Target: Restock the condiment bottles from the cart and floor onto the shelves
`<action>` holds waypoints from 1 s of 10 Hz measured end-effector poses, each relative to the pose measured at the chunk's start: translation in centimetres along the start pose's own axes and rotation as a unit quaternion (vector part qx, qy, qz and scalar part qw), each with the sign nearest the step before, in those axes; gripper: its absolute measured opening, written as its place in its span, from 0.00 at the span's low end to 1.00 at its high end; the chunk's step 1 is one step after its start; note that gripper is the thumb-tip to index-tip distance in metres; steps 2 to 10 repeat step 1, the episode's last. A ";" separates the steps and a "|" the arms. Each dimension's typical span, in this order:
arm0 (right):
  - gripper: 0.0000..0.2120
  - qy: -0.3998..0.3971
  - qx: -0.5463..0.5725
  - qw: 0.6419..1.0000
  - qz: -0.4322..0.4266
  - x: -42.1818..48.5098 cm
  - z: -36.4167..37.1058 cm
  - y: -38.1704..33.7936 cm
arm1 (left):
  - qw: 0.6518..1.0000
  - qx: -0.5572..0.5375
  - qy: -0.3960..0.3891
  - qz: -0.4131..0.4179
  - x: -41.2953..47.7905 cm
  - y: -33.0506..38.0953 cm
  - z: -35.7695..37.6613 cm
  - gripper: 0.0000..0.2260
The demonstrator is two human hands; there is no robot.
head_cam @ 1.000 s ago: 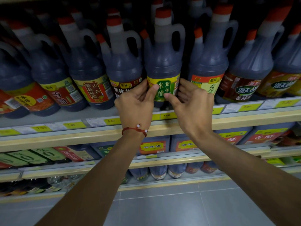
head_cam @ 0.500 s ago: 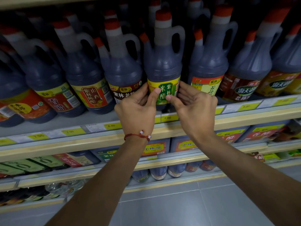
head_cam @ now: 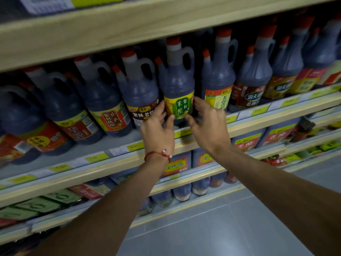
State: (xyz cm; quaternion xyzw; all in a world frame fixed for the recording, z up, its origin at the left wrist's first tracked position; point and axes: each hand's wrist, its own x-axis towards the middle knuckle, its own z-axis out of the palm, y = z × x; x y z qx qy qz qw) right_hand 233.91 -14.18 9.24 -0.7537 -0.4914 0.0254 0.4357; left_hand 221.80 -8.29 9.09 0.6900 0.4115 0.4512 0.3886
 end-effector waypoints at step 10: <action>0.20 -0.010 -0.082 0.997 -0.002 -1.1 -1.1 -1.4 | 0.998 0.062 -0.004 0.000 -0.9 0.9 -1.6 0.19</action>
